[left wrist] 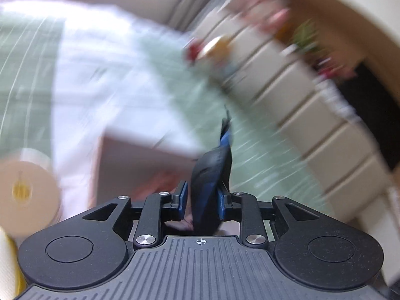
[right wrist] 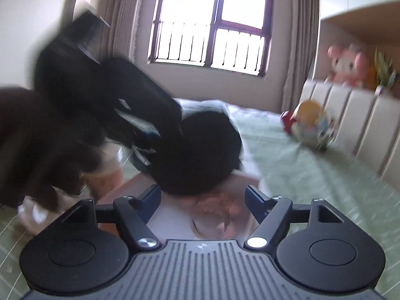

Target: Organize soft objects

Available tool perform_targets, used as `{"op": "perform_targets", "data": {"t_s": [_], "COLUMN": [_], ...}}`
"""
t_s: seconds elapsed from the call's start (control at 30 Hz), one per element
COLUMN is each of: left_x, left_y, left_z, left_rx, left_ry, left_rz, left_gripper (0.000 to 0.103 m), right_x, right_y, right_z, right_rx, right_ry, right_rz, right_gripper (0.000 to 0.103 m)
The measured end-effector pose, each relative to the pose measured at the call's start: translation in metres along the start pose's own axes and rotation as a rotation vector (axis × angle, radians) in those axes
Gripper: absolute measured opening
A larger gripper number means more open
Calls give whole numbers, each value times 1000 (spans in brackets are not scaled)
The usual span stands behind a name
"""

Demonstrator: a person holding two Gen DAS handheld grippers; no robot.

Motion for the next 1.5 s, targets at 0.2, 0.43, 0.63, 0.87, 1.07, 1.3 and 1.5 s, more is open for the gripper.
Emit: {"op": "perform_targets", "data": {"t_s": [0.2,0.43,0.63,0.87,1.07,1.3,1.5], "left_x": [4,-7,19,36,39,39,62], "left_y": [-21,-86,-147,-190,-207,-214,-210], "left_z": [-48,-155,-173,-201,-225,-252,-287], "left_rx": [-92,-241,-145,-101,-128,-201,-361], "left_ry": [9,232,422,409,394,396,470], "left_rz": [62,261,249,184,144,102,-8], "left_gripper": [27,27,27,27,27,27,27], "right_x": [19,59,103,126,155,206,197], "right_y": [-49,-71,-71,-67,-28,5,-29], "right_z": [-9,-20,-32,-47,-39,22,5], "right_rx": [53,130,141,128,81,175,281], "right_ry": [41,144,204,219,281,296,382], "right_rz": [-40,-30,-69,-115,-104,-95,-131], "right_gripper": [75,79,79,82,86,83,31]}}
Point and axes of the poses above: each gripper's, at about its wrist camera, not at the fingertips, and z roughly the way its jaws point, x to its left, y to its top, the point moved 2 cm from there along z, roughly the way its jaws point, and after that the axes turned 15 degrees about -y, right-handed, at the moved point
